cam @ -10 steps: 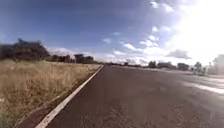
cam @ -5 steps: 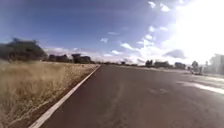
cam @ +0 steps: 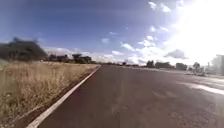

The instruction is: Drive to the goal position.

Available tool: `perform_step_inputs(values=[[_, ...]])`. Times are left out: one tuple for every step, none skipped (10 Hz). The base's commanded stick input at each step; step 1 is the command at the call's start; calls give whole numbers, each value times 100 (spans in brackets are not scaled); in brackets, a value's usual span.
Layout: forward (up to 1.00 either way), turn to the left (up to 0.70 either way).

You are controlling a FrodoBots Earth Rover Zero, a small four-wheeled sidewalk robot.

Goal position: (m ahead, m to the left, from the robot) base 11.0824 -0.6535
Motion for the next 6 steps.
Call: perform_step_inputs(values=[[50,0],[50,0],[50,0],[50,0],[50,0],[50,0]])
